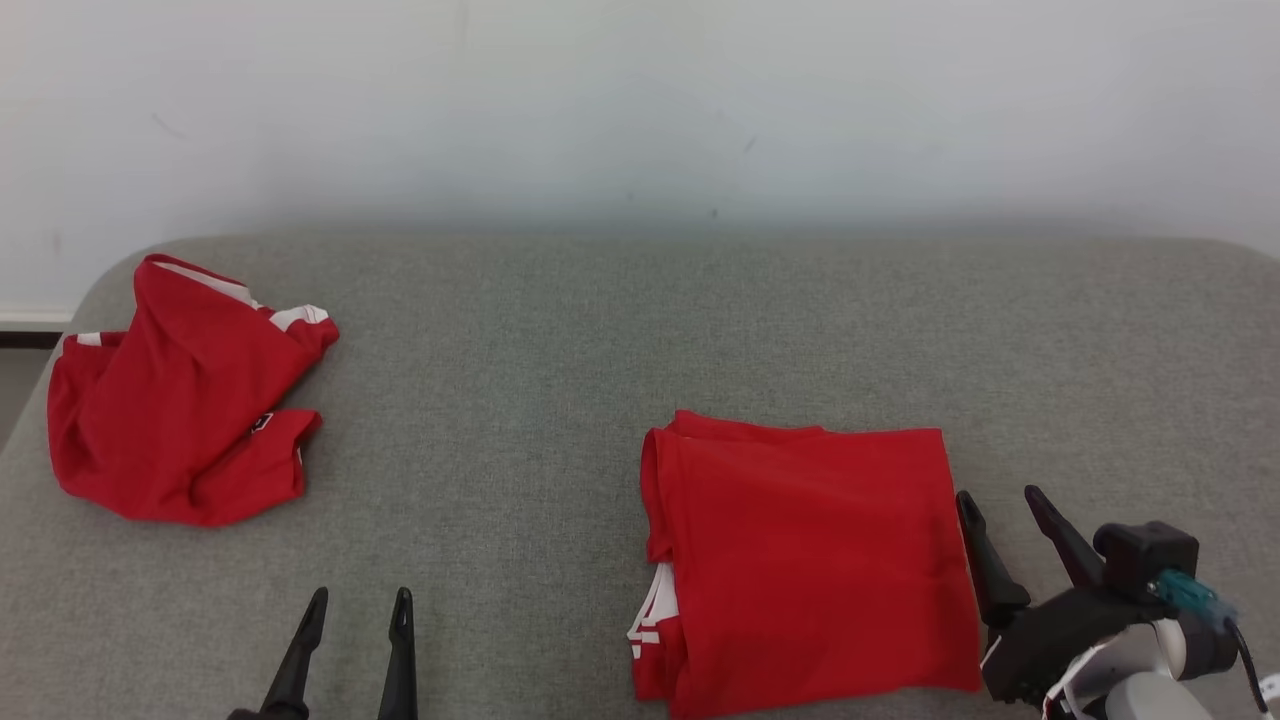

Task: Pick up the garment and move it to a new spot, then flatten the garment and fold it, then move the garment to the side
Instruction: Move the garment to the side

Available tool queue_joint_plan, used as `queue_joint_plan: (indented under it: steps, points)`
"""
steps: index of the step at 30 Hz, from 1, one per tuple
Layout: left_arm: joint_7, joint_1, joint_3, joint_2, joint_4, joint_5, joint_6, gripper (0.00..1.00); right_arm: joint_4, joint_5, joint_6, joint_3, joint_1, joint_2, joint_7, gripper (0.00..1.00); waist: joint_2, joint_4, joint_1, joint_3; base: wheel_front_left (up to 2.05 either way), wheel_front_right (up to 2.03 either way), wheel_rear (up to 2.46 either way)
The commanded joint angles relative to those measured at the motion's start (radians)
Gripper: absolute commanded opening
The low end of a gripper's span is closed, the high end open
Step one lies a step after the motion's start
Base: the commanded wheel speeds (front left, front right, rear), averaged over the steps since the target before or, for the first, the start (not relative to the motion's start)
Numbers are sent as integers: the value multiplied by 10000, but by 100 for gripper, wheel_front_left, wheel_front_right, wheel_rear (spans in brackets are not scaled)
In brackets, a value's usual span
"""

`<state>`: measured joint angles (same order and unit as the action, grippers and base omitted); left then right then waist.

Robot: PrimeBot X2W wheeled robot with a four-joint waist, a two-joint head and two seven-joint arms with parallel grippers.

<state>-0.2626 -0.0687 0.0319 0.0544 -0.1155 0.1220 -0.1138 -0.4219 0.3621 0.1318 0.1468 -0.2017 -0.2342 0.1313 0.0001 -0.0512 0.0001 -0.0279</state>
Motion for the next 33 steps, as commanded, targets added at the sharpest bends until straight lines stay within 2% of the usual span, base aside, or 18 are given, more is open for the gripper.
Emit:
queue_joint_plan:
  steps: [1, 9, 16, 17, 18, 19, 25, 33]
  points:
    - [-32, 172, 17, -18, -16, 55, 41, 100, -342, 55, -24, 27, -288, -68, -48, 100, -1, -117, -1, -193, 0, 0, 0]
    - [-32, 533, 128, -31, -108, 129, 50, 100, -2544, 170, -24, 429, -1549, 48, -283, 100, -1, -340, -1, -615, 0, 0, 0]
    - [-32, 691, 121, -35, -152, 169, 72, 100, -4010, 534, -24, 924, -1965, 305, -341, 100, -1, -477, -1, -738, 0, 0, 0]
    - [-32, 668, 97, -36, -146, 170, 72, 100, -4156, 626, -24, 974, -1979, 341, -410, 80, -1, -458, -1, -746, 0, 0, 0]
    - [-32, 637, 80, -39, -155, 183, 76, 100, -4283, 679, -24, 1058, -2027, 365, -424, 33, -1, -429, -1, -749, 0, 0, 0]
    - [-32, 609, 67, -38, -160, 184, 71, 100, -4359, 746, -24, 1127, -2044, 402, -383, 0, -1, -398, -1, -753, 0, 0, 0]
    - [-32, 797, 108, -43, -155, 227, 108, 100, -4687, 956, -24, 1406, -2767, 231, -151, 0, -1, -247, -1, -912, 0, 0, 0]
    - [-32, 1412, 306, -44, 25, 263, 35, 100, -4812, 1031, -24, 1795, -4357, -329, -123, 0, -1, -50, -1, -1807, 0, 0, 0]
